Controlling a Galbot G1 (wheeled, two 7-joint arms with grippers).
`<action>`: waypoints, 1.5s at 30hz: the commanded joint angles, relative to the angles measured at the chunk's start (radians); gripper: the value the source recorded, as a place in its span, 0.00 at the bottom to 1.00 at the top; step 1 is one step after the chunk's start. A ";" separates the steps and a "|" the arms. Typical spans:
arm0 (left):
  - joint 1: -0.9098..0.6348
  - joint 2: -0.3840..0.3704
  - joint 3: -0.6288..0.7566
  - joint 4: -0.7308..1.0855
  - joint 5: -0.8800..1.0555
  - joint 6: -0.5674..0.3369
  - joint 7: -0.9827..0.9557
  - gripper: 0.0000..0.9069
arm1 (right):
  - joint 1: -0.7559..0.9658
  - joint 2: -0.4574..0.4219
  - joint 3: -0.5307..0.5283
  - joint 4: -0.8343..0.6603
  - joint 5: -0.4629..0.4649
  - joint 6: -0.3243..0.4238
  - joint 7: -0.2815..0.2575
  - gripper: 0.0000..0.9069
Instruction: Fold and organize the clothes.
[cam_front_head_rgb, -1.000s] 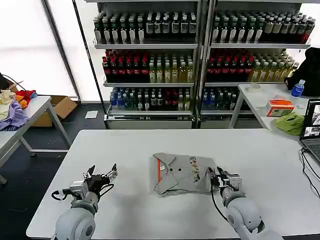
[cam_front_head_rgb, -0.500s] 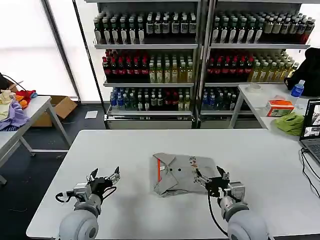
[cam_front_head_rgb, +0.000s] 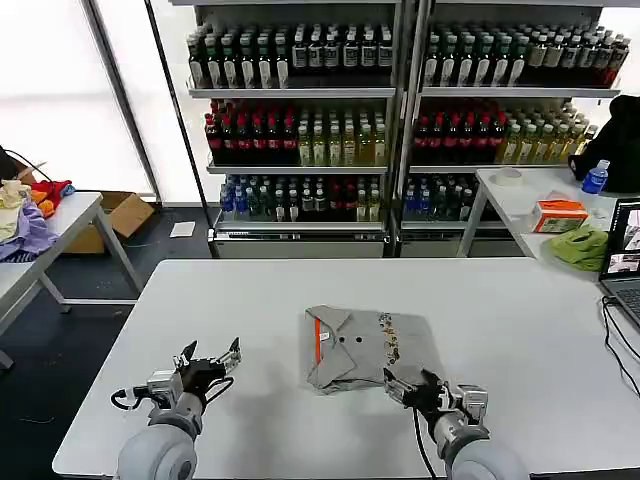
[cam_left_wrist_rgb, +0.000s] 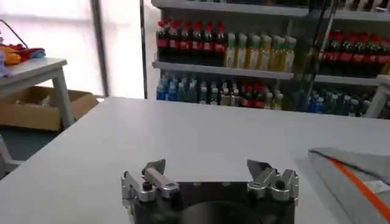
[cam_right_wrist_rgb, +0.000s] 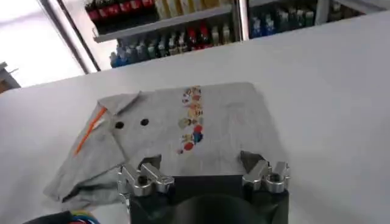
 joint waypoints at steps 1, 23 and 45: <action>0.008 0.001 -0.010 -0.008 -0.002 -0.001 0.002 1.00 | -0.033 0.010 0.021 -0.026 0.097 0.001 0.033 1.00; 0.037 -0.028 -0.053 -0.087 0.096 -0.148 0.046 1.00 | -0.119 -0.038 0.464 0.079 -0.574 0.157 -0.136 1.00; 0.038 -0.032 -0.054 -0.076 0.164 -0.155 0.100 1.00 | -0.109 0.095 0.413 -0.019 -0.524 0.277 -0.093 1.00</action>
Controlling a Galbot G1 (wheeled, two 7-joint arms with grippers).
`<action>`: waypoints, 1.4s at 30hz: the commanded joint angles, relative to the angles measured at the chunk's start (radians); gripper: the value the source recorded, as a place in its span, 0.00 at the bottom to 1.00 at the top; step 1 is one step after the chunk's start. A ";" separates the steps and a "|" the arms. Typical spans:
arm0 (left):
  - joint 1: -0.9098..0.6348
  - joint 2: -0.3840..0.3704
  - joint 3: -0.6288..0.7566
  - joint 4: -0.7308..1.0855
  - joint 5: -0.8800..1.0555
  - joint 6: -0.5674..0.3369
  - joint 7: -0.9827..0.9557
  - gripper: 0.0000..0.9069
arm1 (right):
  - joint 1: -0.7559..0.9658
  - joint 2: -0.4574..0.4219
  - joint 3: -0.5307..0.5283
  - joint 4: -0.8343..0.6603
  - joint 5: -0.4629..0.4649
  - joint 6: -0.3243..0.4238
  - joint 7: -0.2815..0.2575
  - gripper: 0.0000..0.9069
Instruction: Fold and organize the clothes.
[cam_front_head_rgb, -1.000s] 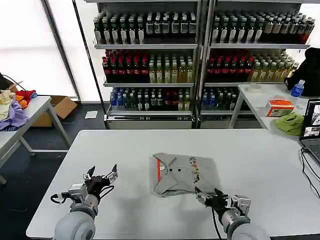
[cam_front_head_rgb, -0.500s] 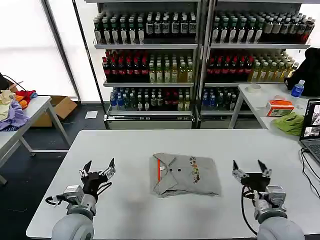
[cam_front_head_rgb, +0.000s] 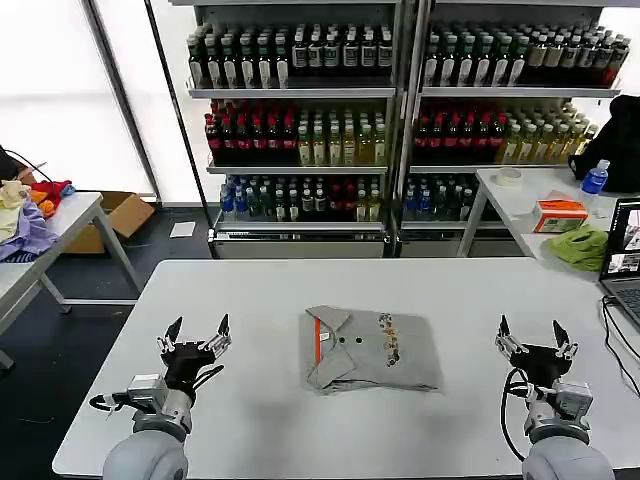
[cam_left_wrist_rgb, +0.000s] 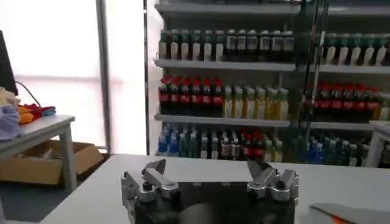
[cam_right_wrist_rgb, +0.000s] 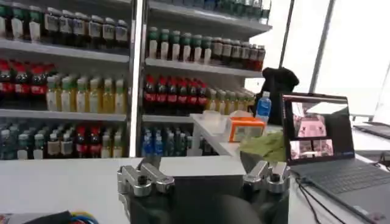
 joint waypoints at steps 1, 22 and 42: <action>-0.006 0.004 -0.003 -0.004 0.015 -0.007 0.017 1.00 | -0.003 0.031 0.023 -0.030 -0.034 0.042 0.002 1.00; -0.009 0.010 -0.017 -0.016 0.013 -0.001 0.054 1.00 | 0.009 0.029 0.008 -0.018 -0.045 0.033 0.004 1.00; -0.006 0.006 -0.015 -0.023 0.023 0.012 0.063 1.00 | 0.011 0.023 0.007 -0.007 -0.042 0.028 0.002 1.00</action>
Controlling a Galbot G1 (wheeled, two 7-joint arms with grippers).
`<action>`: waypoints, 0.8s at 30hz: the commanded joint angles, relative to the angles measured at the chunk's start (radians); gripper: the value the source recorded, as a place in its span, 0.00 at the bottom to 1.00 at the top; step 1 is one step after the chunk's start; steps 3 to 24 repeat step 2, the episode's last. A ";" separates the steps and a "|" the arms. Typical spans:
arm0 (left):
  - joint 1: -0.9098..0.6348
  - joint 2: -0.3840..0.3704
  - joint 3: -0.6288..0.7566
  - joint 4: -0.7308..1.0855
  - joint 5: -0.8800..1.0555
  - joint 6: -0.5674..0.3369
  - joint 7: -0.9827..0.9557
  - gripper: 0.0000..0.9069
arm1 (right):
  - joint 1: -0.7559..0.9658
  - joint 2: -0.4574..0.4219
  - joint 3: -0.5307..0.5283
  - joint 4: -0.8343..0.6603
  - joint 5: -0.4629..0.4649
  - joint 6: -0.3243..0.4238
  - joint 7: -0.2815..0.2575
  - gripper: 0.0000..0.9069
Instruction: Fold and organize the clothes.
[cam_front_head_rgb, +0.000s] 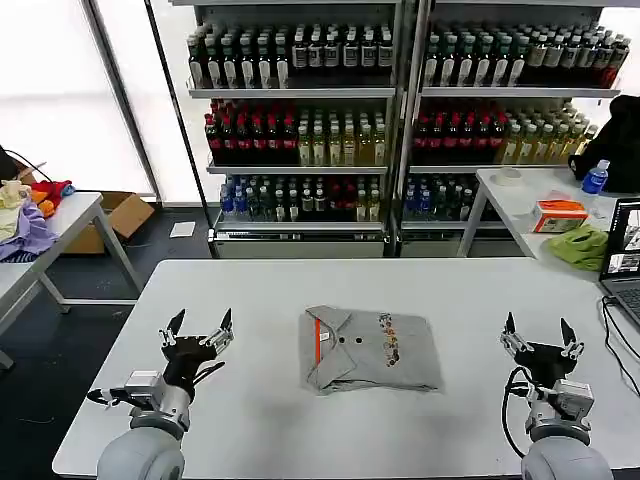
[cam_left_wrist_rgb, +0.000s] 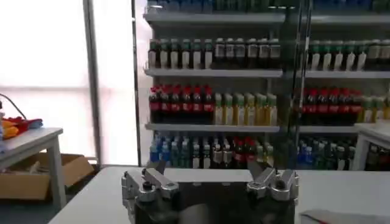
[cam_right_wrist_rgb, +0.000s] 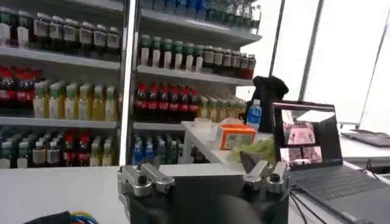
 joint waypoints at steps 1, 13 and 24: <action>0.000 -0.001 -0.001 -0.003 0.001 0.000 0.006 1.00 | 0.003 -0.003 0.001 0.007 0.001 -0.001 -0.003 1.00; -0.001 -0.003 -0.001 -0.003 0.001 -0.001 0.005 1.00 | 0.004 -0.004 0.001 0.008 0.002 -0.003 -0.004 1.00; -0.001 -0.003 -0.001 -0.003 0.001 -0.001 0.005 1.00 | 0.004 -0.004 0.001 0.008 0.002 -0.003 -0.004 1.00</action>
